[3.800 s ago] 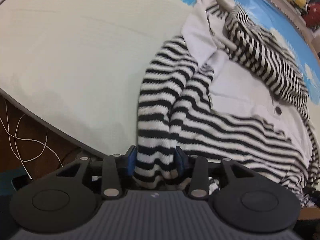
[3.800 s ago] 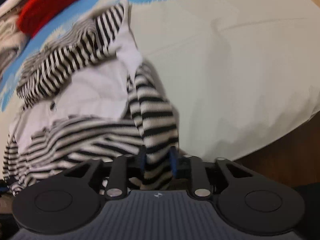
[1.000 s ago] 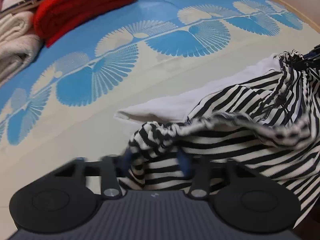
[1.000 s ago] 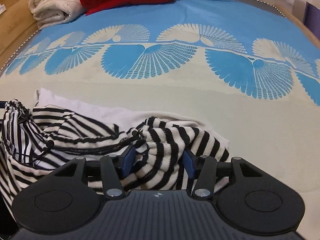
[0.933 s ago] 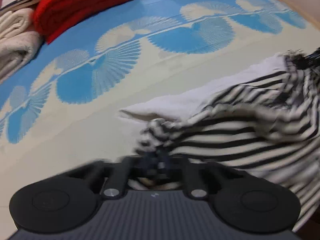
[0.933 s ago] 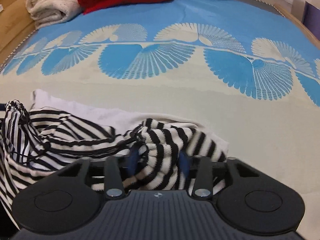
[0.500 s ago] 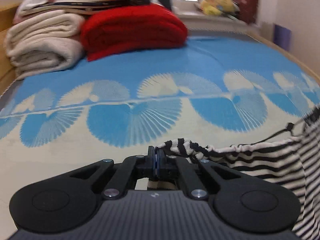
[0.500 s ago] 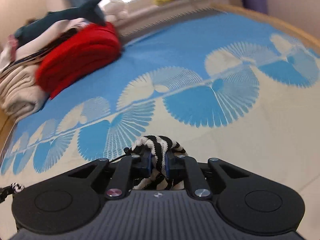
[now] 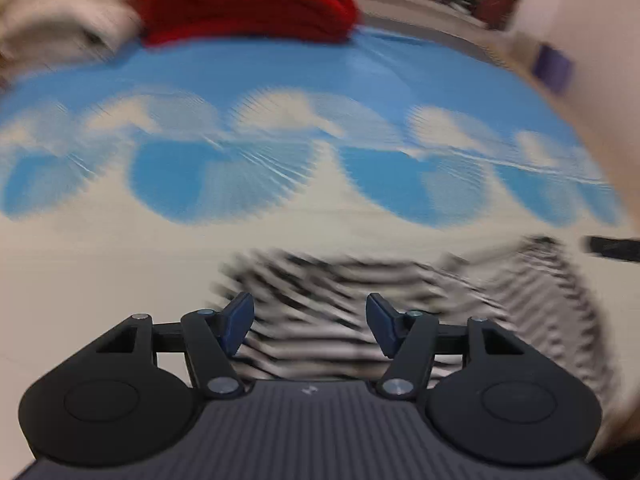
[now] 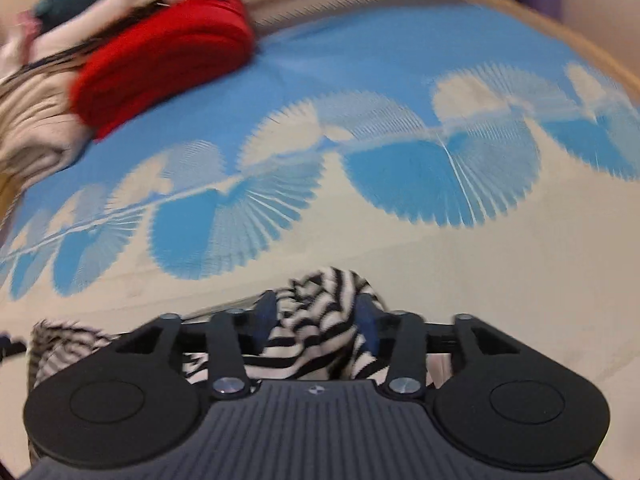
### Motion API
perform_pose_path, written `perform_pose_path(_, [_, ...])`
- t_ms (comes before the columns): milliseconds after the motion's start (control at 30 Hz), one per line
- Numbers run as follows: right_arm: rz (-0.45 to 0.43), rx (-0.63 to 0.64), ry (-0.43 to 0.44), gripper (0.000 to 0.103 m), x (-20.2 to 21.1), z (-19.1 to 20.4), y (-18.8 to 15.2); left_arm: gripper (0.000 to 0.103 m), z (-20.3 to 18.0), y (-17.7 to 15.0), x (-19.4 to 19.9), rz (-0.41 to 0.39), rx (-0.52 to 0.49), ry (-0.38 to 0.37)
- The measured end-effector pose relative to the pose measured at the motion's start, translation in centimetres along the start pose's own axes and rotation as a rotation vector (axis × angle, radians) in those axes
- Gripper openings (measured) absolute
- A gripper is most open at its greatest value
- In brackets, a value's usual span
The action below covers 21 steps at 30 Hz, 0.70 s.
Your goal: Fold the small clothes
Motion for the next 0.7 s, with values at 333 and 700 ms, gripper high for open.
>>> perform_pose_path(333, [0.253,0.333,0.048,0.056,-4.0,6.7,-7.7,0.030,-4.6,-3.0,-5.3,0.189,-0.151,0.016])
perform_pose_path(700, [0.024,0.111,0.017,0.003,-3.3,5.4,-1.8,0.001,-0.9,1.3,-4.2,-0.059,0.023,0.092])
Point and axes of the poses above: each gripper's, at about its wrist camera, not at the fingertips, and x roughly against the way its jaws point, z to its left, y to its top, the point moved 9 cm from there along -x, roughly the way its jaws point, and after that the axes turned 1 degree about -x, right-handed, at the moved point
